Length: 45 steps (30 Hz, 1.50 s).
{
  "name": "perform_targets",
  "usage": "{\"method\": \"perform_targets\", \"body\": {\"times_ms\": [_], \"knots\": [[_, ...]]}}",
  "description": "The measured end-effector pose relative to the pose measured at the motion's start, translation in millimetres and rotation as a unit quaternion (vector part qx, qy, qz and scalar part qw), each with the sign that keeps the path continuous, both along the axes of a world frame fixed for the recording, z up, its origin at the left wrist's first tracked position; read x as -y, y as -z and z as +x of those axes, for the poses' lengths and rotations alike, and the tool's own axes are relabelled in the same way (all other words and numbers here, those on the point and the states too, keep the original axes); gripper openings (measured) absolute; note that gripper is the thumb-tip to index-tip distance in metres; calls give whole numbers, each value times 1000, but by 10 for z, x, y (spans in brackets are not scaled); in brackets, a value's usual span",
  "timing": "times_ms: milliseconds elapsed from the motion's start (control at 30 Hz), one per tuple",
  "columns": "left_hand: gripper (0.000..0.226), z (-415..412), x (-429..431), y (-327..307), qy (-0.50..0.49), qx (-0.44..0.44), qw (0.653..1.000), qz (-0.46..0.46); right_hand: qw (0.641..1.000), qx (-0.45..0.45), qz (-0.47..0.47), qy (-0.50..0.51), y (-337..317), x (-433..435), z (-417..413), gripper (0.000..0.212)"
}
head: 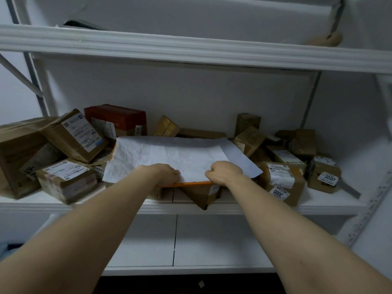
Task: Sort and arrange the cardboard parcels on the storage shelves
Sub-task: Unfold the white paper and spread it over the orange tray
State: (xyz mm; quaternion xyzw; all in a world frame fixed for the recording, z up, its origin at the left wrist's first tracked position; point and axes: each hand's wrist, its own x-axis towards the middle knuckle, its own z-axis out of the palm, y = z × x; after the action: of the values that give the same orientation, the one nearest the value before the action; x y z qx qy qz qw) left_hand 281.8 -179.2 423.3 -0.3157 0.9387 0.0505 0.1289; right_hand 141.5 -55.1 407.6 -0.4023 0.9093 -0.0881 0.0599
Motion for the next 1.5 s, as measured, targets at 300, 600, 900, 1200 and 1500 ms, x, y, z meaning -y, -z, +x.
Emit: {"method": "perform_targets", "body": {"times_ms": [300,600,900,1200,1500], "knots": [[100,-41,97,8,-139,-19,989,-50,988,-119,101,8,37,-60,-260,59],[100,-115,380,85,-206,6,978,42,985,-71,153,43,95,-90,-418,85],[83,-620,628,-42,-131,-51,990,-23,998,-45,21,45,-50,229,-490,56],[73,-1170,658,-72,-28,-52,998,21,997,-11,67,46,-85,666,-872,45],[94,-1778,766,58,-33,-27,999,18,993,-39,106,-15,-68,1053,-1206,42]]}}
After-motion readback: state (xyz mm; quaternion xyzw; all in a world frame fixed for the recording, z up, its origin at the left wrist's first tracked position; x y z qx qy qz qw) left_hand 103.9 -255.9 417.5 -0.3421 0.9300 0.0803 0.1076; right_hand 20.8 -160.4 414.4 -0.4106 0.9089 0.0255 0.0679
